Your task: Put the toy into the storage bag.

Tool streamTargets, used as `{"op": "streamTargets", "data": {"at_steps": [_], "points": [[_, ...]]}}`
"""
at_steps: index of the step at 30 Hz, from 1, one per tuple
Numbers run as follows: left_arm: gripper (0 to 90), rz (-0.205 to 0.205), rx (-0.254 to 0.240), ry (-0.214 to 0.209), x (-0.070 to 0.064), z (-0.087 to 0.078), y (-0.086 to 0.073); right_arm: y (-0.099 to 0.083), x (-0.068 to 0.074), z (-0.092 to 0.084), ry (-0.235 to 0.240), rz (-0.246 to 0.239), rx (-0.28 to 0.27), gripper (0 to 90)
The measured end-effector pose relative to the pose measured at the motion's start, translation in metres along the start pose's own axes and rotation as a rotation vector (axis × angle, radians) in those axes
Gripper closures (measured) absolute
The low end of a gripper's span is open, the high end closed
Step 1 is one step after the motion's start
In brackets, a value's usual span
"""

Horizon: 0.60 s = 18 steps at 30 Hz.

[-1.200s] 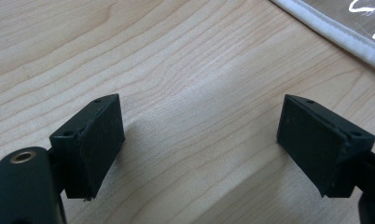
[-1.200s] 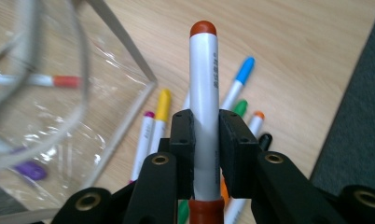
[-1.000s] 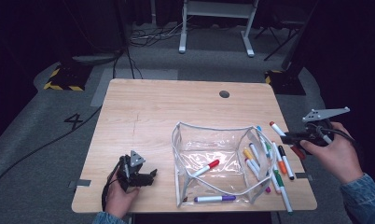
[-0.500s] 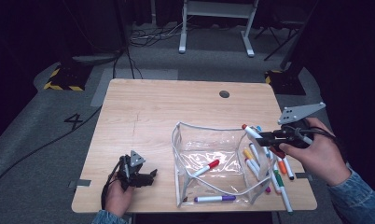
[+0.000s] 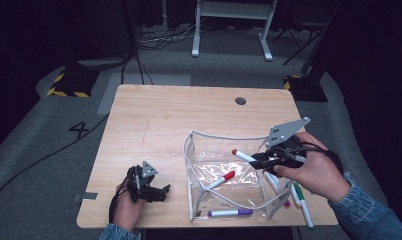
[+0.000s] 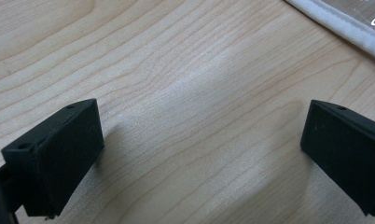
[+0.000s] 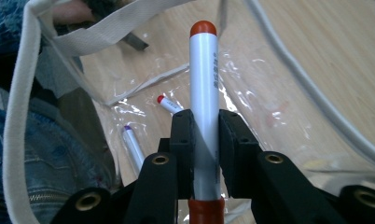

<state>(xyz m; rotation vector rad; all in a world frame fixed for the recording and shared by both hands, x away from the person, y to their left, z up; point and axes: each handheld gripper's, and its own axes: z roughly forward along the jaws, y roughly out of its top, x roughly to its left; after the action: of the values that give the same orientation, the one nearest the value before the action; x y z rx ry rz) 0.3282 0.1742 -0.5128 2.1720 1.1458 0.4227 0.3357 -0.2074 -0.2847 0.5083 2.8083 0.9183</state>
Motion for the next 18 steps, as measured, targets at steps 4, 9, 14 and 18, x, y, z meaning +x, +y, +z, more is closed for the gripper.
{"op": "streamTargets", "data": {"at_steps": [4,9,14,18], "points": [[0.0,-0.004,-0.003,0.001,0.0,0.0,0.0,0.005,0.007,0.014,0.034,-0.032,0.046,77.0],[0.0,-0.004,-0.004,0.001,0.0,0.0,0.0,0.009,0.013,0.032,0.08,-0.071,0.098,77.0],[0.0,-0.005,-0.001,-0.001,0.0,0.0,0.0,0.012,0.019,0.046,0.108,-0.113,0.153,77.0],[0.0,-0.001,-0.005,0.004,0.0,0.0,0.0,0.012,0.024,0.057,0.127,-0.156,0.184,76.9]]}}
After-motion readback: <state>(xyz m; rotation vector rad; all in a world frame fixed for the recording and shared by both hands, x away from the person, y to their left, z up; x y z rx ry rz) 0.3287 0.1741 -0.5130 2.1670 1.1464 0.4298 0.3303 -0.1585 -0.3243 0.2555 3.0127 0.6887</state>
